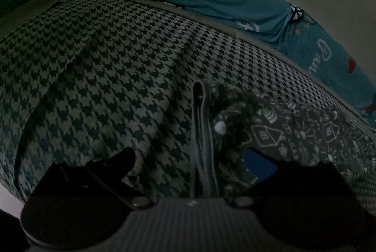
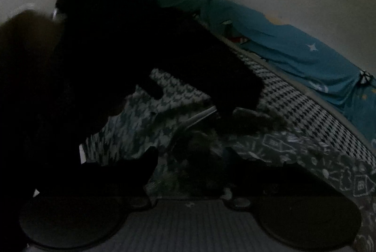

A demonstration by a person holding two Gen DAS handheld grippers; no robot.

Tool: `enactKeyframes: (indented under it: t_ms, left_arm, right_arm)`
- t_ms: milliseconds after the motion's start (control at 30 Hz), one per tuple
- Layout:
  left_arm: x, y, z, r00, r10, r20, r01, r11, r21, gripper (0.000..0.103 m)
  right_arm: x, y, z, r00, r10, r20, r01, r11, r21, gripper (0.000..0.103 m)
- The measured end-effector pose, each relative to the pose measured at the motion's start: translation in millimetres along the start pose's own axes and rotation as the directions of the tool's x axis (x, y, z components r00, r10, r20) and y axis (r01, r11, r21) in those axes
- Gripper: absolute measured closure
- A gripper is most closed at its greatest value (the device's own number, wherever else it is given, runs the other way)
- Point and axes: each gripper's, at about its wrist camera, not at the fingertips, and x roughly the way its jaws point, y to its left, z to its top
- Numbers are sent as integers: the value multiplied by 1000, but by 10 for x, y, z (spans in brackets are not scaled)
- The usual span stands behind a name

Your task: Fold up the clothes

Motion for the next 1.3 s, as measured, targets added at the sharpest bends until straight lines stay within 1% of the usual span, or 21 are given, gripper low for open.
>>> enactKeyframes:
  t_ms: [67,200,233,267,333,433,500,533,567,667,733,867,1000,1067,1167,1233,1300]
  left_arm:
    - [-4,8,3,1000,-3,-2,3,1000,-3,0]
    - [-4,24,18,1000,-7,-10,7,1000,-10,0]
    - [-3,29,22,1000,-8,-14,8,1000,-12,0]
    - [0,33,25,1000,-10,-18,10,1000,-15,0]
    - [2,48,38,999,-20,-26,19,1000,-23,0]
    - [-1,67,71,999,-38,-33,37,999,-31,0]
    - [-1,71,94,998,-46,-39,45,998,-35,0]
    - [1,72,102,998,-48,-41,47,998,-38,0]
    - [3,73,110,998,-51,-44,49,998,-40,0]
    - [11,67,128,997,-59,-51,57,997,-44,0]
    - [13,69,139,996,-68,-53,66,997,-46,0]
    - [-5,68,164,993,-110,-48,107,993,-54,0]
    - [-40,50,207,989,-144,-40,142,989,-51,0]
    - [-87,33,253,988,-155,-21,154,987,-38,0]
    - [-151,41,339,979,-205,-4,204,978,-34,0]
    - [-130,80,372,970,-241,-24,240,970,-50,0]
    - [-67,115,384,964,-261,-57,257,964,-68,0]
  right_arm:
    - [53,50,-15,1000,-12,-5,12,999,-33,35]
    - [160,105,-21,998,-51,-22,49,995,-82,36]
    - [186,109,-26,997,-67,-24,64,994,-92,38]
    - [210,112,-31,996,-83,-25,80,992,-102,44]
    - [264,102,-41,993,-119,-29,115,987,-113,54]
    - [291,32,-42,993,-111,-30,108,991,-79,58]
    - [288,22,-44,993,-116,-25,114,990,-79,63]
    - [280,12,-44,993,-119,-21,117,990,-73,67]
    - [275,-20,-38,993,-119,-18,118,992,-53,71]
    - [201,-155,9,995,-101,-8,101,993,53,76]
    - [131,-246,41,996,-85,2,84,989,124,77]
    - [-2,-373,77,998,-52,19,46,971,235,77]
    - [-30,-362,79,998,-52,21,45,967,249,78]
    - [-22,-353,78,998,-54,23,47,967,251,78]
    - [-29,-334,82,998,-64,27,55,966,251,78]
    - [-28,-331,84,997,-69,29,60,967,247,78]
    - [-19,-325,82,997,-69,28,61,969,241,78]
